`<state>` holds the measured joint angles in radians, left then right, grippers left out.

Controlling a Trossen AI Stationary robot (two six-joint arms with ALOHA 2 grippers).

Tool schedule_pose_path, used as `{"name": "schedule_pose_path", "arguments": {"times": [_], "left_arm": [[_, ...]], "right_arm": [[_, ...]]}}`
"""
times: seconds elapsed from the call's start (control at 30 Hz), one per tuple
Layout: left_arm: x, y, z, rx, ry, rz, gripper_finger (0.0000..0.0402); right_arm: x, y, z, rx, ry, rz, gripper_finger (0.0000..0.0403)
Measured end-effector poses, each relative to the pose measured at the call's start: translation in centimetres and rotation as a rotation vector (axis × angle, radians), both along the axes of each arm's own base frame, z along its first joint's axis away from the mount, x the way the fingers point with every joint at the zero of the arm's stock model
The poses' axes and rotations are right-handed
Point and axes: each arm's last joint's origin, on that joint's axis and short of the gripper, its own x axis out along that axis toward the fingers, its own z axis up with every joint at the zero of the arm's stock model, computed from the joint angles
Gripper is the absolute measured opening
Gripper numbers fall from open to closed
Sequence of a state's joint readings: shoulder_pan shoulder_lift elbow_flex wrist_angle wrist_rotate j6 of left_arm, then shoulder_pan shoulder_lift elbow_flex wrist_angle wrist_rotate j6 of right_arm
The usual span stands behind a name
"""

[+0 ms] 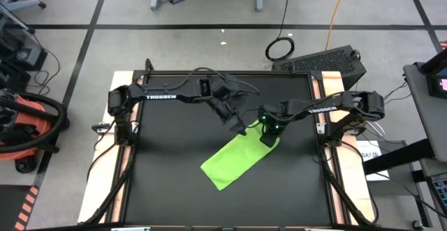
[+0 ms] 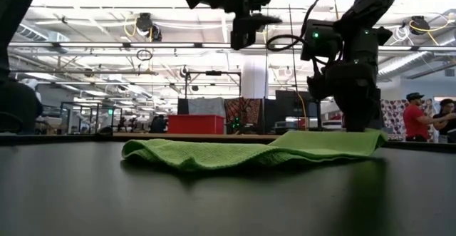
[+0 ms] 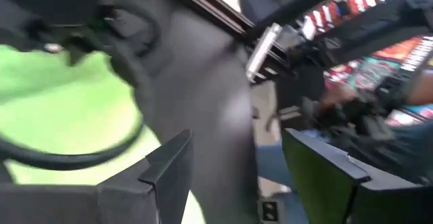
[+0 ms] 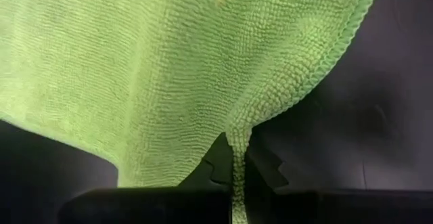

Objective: Roll towel
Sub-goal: Roll the green microfiber towel

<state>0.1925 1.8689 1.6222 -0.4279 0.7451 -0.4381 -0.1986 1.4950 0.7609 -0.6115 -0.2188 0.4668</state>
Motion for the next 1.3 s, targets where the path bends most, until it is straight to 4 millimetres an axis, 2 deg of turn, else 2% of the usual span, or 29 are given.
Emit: {"name": "schedule_pose_path", "arguments": {"times": [0.33, 0.53, 1.03, 1.3], "left_arm": [[0.2, 0.4, -0.2, 0.103, 0.018, 0.131, 0.0231], [0.2, 0.5, -0.1, 0.111, 0.016, 0.141, 0.0231], [0.1, 0.5, -0.2, 0.11, 0.024, 0.141, 0.0231], [0.1, 0.5, -0.2, 0.109, 0.02, 0.142, 0.0231]], "right_arm": [[-0.2, 0.0, 1.1, -0.022, -0.049, -0.001, 0.0], [-0.5, 0.0, 1.9, -0.04, -0.078, 0.009, 0.0], [-3.2, 1.0, 6.1, -0.051, -0.2, -0.055, 0.0], [-4.4, 1.9, 7.7, -0.046, -0.257, -0.047, 0.0]]}}
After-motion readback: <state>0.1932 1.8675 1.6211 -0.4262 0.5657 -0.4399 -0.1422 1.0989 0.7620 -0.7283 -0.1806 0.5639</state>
